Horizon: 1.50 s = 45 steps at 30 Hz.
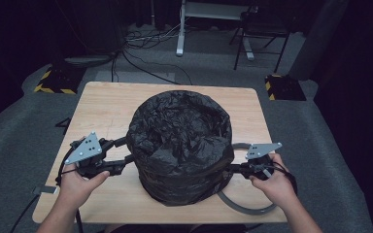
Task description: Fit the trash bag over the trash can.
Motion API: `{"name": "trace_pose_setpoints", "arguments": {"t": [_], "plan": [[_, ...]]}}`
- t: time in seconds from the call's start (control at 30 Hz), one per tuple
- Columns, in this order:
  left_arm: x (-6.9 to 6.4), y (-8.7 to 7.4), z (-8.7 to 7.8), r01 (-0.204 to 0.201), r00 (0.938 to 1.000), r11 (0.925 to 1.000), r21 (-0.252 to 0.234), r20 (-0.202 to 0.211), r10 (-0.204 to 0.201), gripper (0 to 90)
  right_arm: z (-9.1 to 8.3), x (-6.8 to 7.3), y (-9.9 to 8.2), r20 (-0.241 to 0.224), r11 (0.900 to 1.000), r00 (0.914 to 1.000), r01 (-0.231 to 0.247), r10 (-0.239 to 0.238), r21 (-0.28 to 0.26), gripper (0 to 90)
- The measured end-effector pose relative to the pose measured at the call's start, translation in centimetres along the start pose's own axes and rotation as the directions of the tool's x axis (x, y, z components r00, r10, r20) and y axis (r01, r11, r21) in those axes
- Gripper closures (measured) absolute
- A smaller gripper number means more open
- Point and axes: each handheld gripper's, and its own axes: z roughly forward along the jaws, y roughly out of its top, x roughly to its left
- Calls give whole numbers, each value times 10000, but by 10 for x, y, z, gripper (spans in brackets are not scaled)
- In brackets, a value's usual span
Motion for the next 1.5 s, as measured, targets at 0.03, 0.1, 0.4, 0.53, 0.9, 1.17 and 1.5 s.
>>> {"name": "trace_pose_setpoints", "arguments": {"t": [0.03,0.1,0.4,0.53,0.9,1.17,1.5], "plan": [[-1,2,-1,-85,10000,10000,-45,12,85,360,4,-1,-2,9,9997,10000,-10,10,232,900],[-2,5,-2,-158,9999,9999,-13,52,158,332,3,-1,-2,-149,9998,9999,-47,44,-179,900],[-1,13,-1,-517,9981,9985,154,353,511,452,-44,30,28,-308,9443,9907,1171,-1328,-3075,152],[-1,16,-6,-489,9968,9987,-138,628,497,710,-37,39,48,-421,9351,9831,1556,-1780,-3185,620],[0,14,-3,-508,9987,9931,1061,33,507,900,-24,17,33,-74,9829,9978,639,-661,-1728,900],[12,0,1,139,9999,9932,1153,74,-149,900,-6,13,32,-259,9916,9978,571,-605,-1165,900],[10,6,-20,196,9968,9997,144,-784,-184,571,12,13,32,-652,9957,9953,676,-717,-633,533]]}}
